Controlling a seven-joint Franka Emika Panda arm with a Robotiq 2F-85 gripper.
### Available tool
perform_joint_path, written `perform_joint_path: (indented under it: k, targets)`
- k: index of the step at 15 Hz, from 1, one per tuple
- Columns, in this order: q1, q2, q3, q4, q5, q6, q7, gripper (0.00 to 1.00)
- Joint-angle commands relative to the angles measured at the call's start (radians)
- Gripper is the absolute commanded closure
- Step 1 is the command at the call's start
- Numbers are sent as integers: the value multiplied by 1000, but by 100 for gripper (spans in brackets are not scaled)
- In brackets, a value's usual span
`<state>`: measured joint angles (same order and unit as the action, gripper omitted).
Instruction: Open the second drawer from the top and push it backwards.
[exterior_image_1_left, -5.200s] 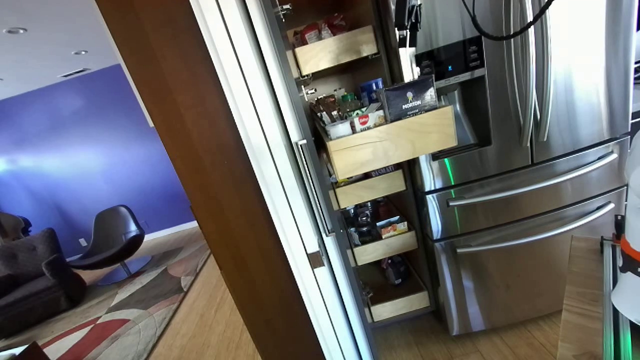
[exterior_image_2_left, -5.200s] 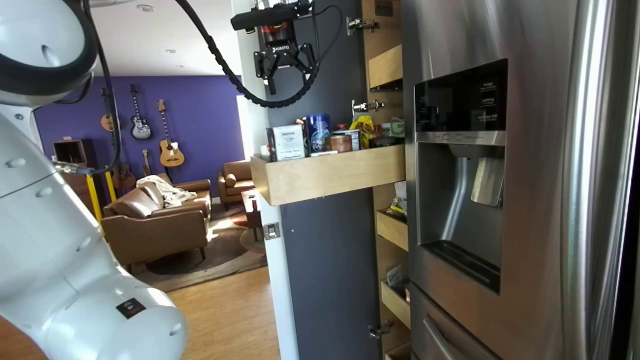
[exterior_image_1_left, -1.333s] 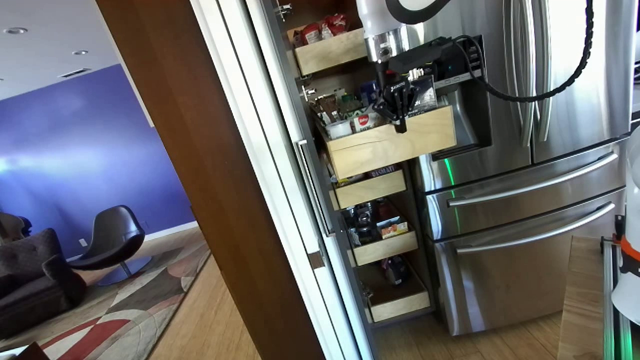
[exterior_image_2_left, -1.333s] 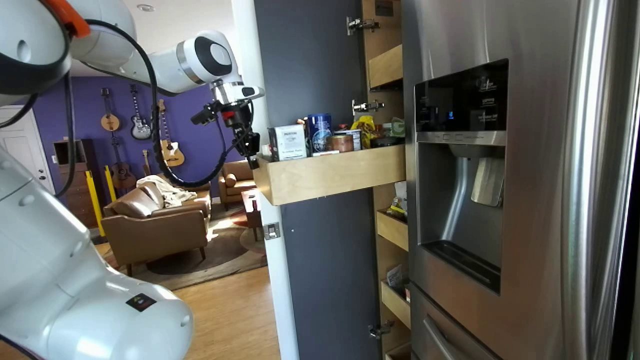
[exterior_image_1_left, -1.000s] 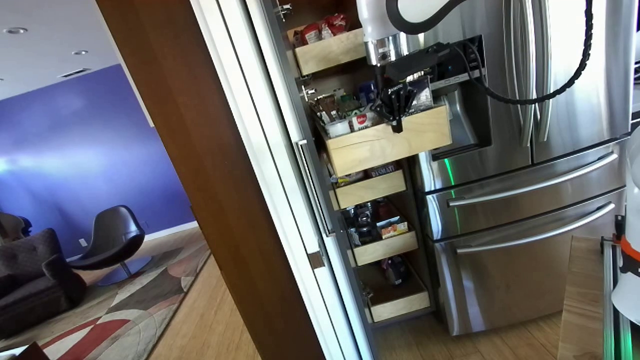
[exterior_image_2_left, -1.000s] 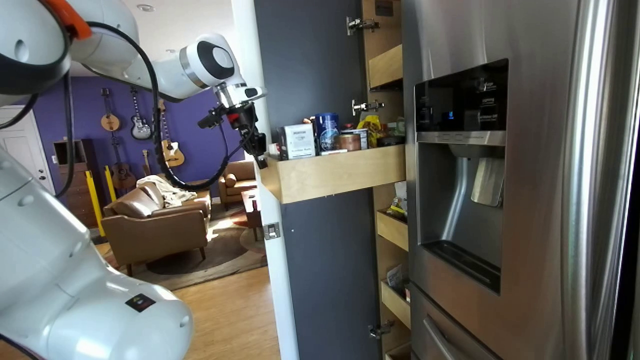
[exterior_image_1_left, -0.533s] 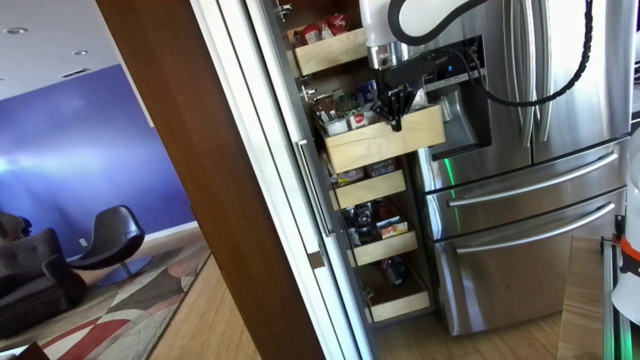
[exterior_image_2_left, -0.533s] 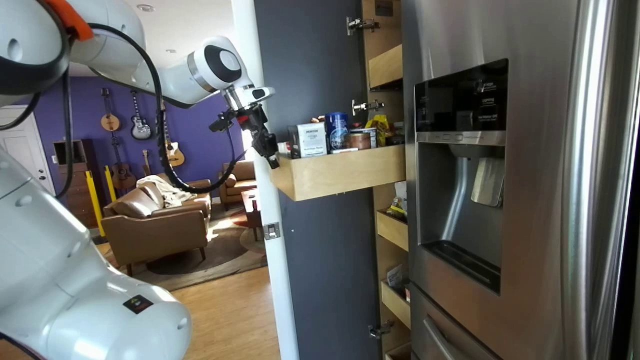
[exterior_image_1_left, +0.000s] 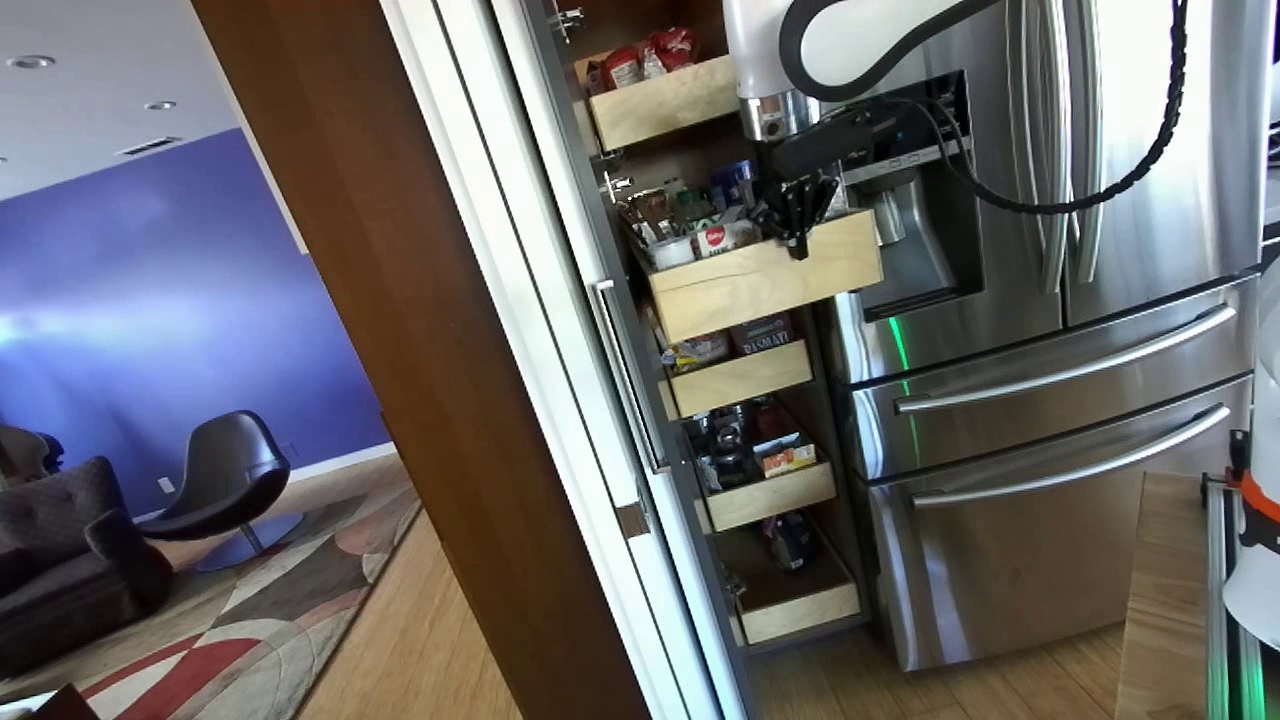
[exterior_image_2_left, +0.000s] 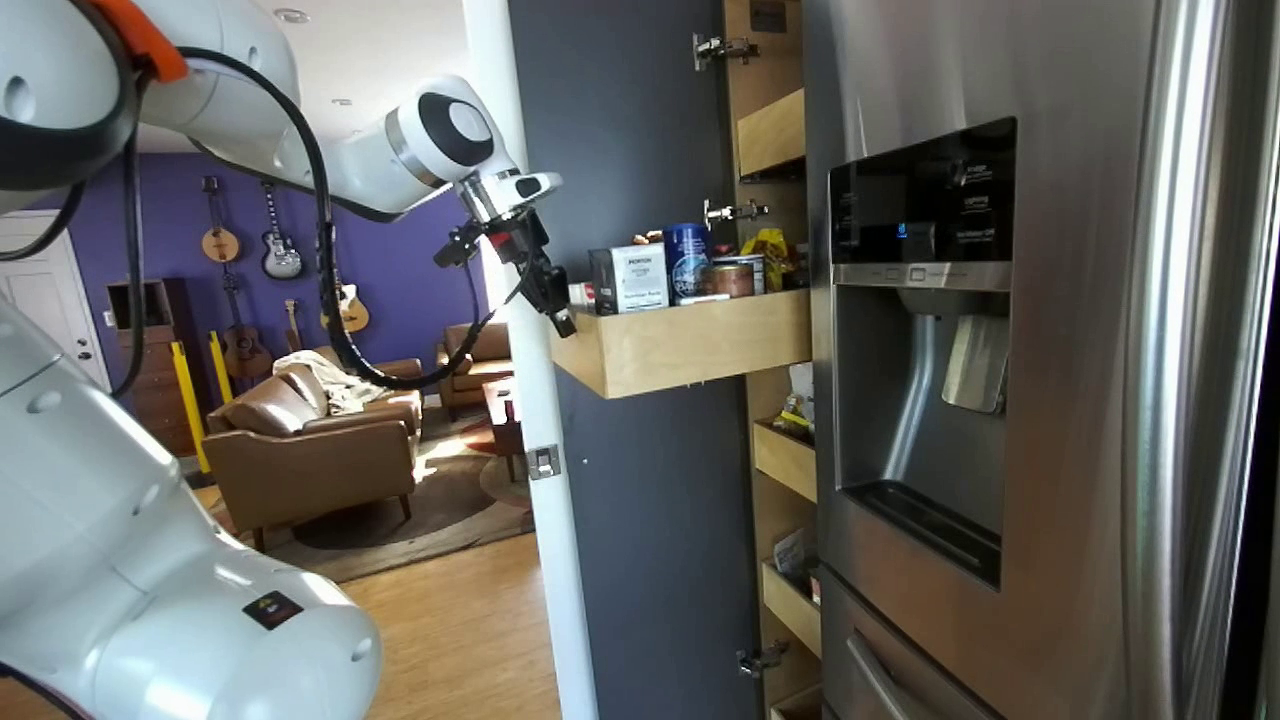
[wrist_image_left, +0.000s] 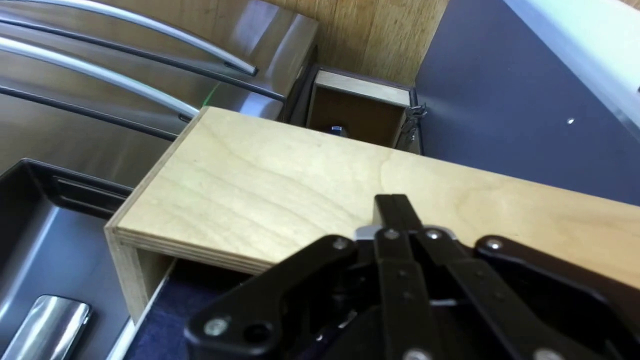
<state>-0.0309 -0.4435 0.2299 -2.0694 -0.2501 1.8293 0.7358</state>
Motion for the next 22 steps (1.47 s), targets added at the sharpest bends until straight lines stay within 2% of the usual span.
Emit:
perform_joint_path:
  k: [1, 4, 6, 7, 8, 9, 12, 14, 17, 18, 19, 21, 22]
  targets:
    - [-3, -11, -6, -37, -47, 49, 12, 100]
    - [18, -9, -20, -37, -9, 48, -30, 100]
    - [55, -24, -44, -27, 99, -9, -106, 100]
    - [71, -44, -57, -29, 157, -41, -151, 74]
    - [80, -58, -65, -28, 201, -78, -183, 73]
    - [91, -80, -75, -34, 242, -116, -229, 68]
    - [105, -137, -110, -56, 326, -237, -373, 44]
    - [113, -176, -137, -85, 344, -277, -494, 31]
    - [87, -204, -158, -119, 303, -279, -584, 7]
    - [83, -204, -165, -126, 289, -295, -613, 1]
    - [78, -204, -170, -133, 282, -299, -630, 0]
    - [78, -198, -173, -144, 261, -303, -675, 0]
    - [74, -180, -166, -112, 289, -292, -637, 0]
